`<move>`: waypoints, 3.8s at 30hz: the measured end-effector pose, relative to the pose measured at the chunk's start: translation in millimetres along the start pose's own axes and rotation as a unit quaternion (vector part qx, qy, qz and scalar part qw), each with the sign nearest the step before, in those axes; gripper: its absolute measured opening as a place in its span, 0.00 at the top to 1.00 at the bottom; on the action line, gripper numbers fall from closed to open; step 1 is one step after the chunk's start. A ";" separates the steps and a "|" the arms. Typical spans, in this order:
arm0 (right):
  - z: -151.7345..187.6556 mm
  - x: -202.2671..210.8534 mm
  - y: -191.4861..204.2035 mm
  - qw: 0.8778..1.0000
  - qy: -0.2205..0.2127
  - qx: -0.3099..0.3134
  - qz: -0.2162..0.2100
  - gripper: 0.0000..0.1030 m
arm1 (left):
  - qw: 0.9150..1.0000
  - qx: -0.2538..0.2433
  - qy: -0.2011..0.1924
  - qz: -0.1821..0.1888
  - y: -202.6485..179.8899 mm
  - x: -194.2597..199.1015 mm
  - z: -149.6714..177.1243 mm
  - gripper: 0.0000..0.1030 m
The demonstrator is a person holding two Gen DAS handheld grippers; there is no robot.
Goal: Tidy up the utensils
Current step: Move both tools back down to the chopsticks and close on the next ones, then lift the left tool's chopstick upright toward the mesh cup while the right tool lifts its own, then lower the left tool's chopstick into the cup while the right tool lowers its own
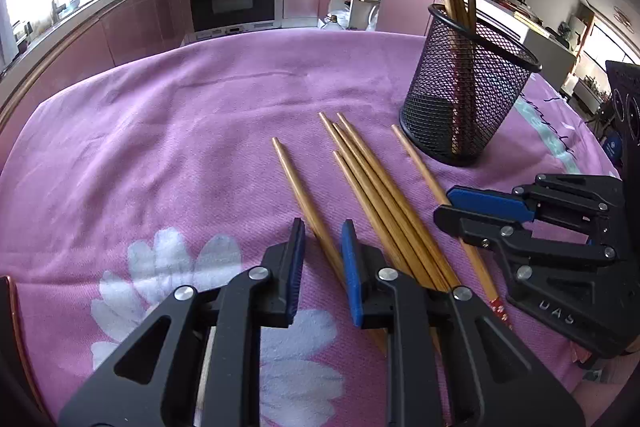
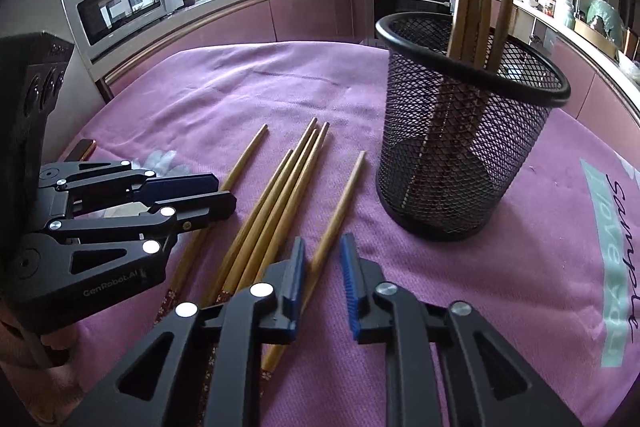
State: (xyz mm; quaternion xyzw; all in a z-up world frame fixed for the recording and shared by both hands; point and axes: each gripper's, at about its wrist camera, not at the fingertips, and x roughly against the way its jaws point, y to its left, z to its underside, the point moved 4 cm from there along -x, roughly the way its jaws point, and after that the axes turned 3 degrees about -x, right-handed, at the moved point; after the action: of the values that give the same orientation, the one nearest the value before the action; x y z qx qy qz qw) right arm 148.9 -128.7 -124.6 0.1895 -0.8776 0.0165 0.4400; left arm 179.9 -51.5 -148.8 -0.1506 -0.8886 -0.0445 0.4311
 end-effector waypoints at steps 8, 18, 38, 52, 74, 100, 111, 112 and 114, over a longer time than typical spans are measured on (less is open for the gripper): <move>-0.2 2.2 -7.4 1.000 0.000 -0.014 -0.008 0.95 | 1.000 0.023 0.000 0.003 4.1 4.6 6.8 0.91; -2.2 -0.2 -4.9 1.000 0.003 -0.002 0.000 0.94 | 1.000 0.011 0.003 -0.004 2.7 2.3 5.7 0.89; -2.2 47.6 -8.8 0.994 -0.048 -0.032 -0.094 0.95 | 0.998 0.026 -0.042 0.029 -3.2 43.5 -3.4 0.93; -22.1 105.2 -25.4 0.983 -0.127 -0.052 -0.124 0.95 | 0.988 0.012 -0.096 0.123 -19.5 103.0 -23.9 0.93; -85.9 174.1 -69.3 0.965 -0.247 -0.044 -0.078 0.95 | 0.962 0.003 -0.227 0.149 -32.1 172.1 -123.5 0.93; -108.6 116.3 -94.0 0.983 -0.175 -0.049 -0.040 0.95 | 0.984 -0.063 -0.128 0.106 -70.5 84.8 -139.8 0.93; -108.4 80.2 -102.4 0.990 -0.120 -0.071 -0.028 0.94 | 0.987 -0.065 -0.111 0.095 -62.5 64.8 -156.8 0.92; -107.8 78.8 -103.3 0.990 -0.119 -0.073 -0.029 0.94 | 0.987 -0.064 -0.110 0.094 -61.8 62.8 -158.9 0.92; -108.2 76.8 -104.7 0.989 -0.120 -0.078 -0.027 0.92 | 0.988 -0.062 -0.106 0.092 -63.2 59.2 -158.2 0.92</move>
State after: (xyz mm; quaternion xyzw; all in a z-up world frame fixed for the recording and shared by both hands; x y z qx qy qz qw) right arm 226.7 -229.1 -12.9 0.1790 -0.9173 -0.0864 0.3450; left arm 245.1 -131.0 -0.6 -0.2618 -0.9071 -0.0440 0.3265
